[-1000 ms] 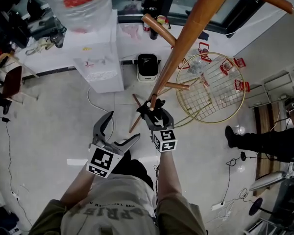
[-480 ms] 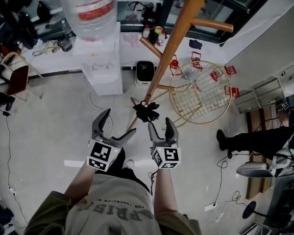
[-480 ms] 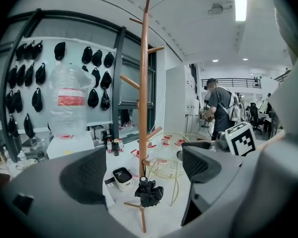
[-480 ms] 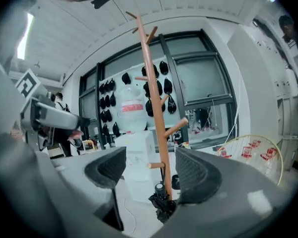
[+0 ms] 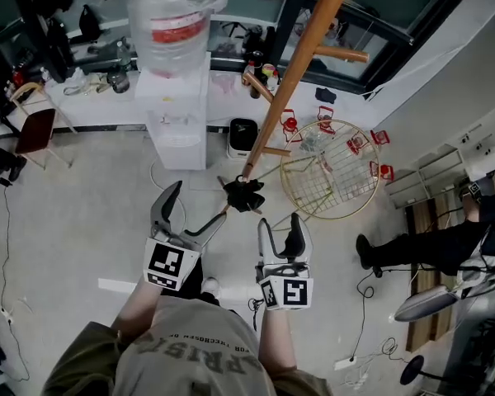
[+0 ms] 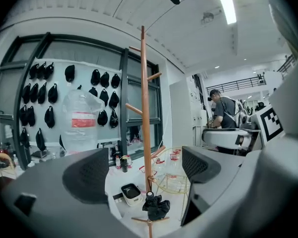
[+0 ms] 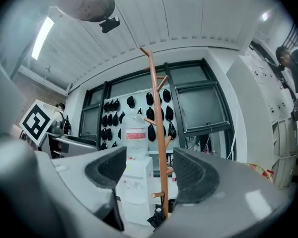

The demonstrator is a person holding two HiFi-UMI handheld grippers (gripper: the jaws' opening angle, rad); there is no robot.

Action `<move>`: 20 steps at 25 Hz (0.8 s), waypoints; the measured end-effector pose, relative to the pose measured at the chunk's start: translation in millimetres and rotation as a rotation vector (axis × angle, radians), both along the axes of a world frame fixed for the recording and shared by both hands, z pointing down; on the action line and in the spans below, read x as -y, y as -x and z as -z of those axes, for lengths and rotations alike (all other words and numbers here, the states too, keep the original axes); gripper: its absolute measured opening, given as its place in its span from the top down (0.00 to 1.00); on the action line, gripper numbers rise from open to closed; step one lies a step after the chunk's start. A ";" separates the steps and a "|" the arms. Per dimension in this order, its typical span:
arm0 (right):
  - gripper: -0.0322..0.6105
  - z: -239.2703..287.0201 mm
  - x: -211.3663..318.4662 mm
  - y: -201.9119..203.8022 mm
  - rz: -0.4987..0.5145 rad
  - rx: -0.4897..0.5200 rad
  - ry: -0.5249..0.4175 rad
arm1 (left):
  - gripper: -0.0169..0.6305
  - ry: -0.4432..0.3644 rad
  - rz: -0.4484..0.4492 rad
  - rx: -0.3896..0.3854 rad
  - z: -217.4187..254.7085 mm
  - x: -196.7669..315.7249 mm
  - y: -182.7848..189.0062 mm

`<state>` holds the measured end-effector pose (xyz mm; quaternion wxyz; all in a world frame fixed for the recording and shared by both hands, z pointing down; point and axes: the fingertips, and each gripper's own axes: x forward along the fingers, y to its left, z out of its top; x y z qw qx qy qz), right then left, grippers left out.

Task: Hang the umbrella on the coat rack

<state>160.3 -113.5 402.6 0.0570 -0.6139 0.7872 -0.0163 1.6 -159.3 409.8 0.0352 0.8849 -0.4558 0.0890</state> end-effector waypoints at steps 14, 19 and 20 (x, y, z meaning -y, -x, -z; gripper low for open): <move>0.80 30.3 -40.4 -7.0 -0.080 -0.091 -0.045 | 0.83 -0.119 0.195 0.026 32.8 -26.3 21.6; 0.88 33.0 -46.4 -7.3 -0.094 -0.095 -0.066 | 0.94 -0.125 0.219 0.040 31.2 -30.9 23.1; 0.94 33.5 -47.7 -8.8 -0.106 -0.100 -0.068 | 0.94 -0.133 0.210 0.032 32.6 -32.4 21.6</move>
